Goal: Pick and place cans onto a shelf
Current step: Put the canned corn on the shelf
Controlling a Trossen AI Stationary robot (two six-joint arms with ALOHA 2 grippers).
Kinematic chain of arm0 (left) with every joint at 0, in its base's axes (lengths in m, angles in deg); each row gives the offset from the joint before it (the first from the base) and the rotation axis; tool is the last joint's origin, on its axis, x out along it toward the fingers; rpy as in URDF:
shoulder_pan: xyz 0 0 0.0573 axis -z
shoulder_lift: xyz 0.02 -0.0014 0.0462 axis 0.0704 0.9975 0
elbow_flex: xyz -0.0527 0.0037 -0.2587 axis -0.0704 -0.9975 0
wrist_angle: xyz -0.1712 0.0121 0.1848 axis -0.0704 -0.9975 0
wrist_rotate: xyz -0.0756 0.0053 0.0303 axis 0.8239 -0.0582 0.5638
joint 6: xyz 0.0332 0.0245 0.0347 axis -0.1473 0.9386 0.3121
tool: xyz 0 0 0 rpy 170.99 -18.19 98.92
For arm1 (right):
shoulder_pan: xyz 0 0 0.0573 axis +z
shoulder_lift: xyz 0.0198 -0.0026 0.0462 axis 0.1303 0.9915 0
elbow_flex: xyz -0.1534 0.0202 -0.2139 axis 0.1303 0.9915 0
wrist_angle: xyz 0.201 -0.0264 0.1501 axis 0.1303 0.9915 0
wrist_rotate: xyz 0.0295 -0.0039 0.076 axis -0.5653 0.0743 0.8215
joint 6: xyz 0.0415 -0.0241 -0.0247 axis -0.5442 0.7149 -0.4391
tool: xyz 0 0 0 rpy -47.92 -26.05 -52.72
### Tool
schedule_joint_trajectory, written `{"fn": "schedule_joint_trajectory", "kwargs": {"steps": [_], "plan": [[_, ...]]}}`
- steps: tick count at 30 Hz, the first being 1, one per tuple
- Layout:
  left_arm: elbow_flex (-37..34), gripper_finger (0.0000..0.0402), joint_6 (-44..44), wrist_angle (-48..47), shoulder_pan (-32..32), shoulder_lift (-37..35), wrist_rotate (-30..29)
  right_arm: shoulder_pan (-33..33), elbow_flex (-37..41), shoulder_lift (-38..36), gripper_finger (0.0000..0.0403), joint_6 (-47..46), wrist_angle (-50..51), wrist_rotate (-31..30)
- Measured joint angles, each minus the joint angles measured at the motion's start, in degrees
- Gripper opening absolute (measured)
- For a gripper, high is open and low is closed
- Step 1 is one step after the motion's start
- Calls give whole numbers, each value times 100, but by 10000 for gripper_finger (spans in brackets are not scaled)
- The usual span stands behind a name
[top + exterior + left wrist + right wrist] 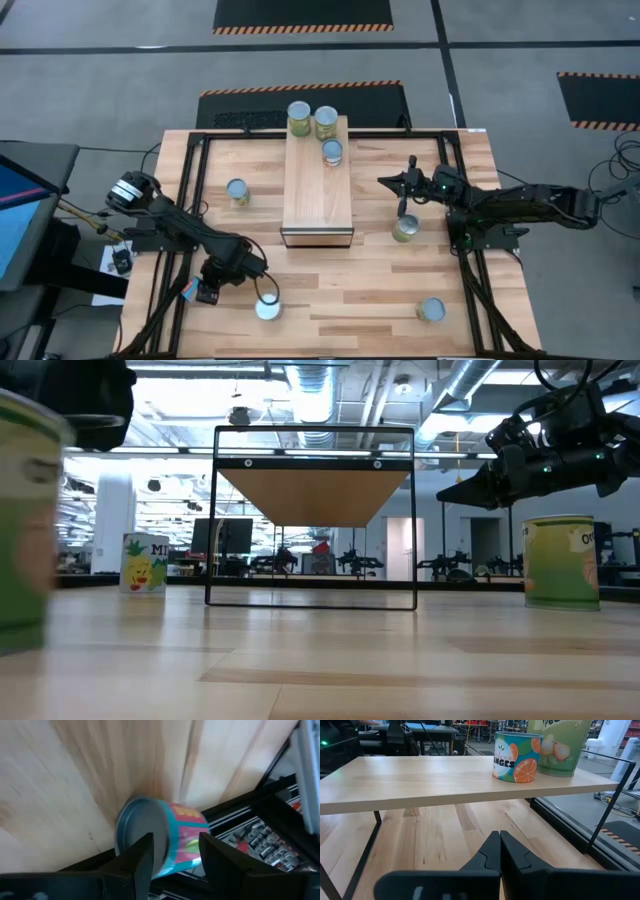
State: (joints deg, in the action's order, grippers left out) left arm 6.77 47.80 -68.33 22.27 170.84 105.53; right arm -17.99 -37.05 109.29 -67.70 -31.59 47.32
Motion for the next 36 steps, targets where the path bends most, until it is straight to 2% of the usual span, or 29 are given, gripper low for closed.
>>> {"fn": "schedule_joint_trajectory", "kwargs": {"steps": [9, 12, 18, 23, 25, 31, 36], "plan": [[-47, 131, 10, 15, 0, -2, -46, 0, 0, 0, 12, 0, -13, 0], [-47, 103, 64, 11, 0, 0, -46, 0, 0, 0, 12, -1, -13, 0], [-45, 20, 268, 19, 0, -2, 196, 0, 0, 0, 12, 13, -12, 0], [7, 7, 306, -134, 0, -42, 219, 0, 0, 0, 12, 22, -11, 0], [121, 4, 348, -361, 0, -126, 21, 0, 0, 1, 12, 23, -11, 0], [567, 2, 130, -1195, -290, -751, -1212, 0, 0, 0, 12, 24, -11, 0], [723, 2, -429, -1178, -786, -1566, -2013, 0, 0, 0, 12, 8, -10, 0]]}}
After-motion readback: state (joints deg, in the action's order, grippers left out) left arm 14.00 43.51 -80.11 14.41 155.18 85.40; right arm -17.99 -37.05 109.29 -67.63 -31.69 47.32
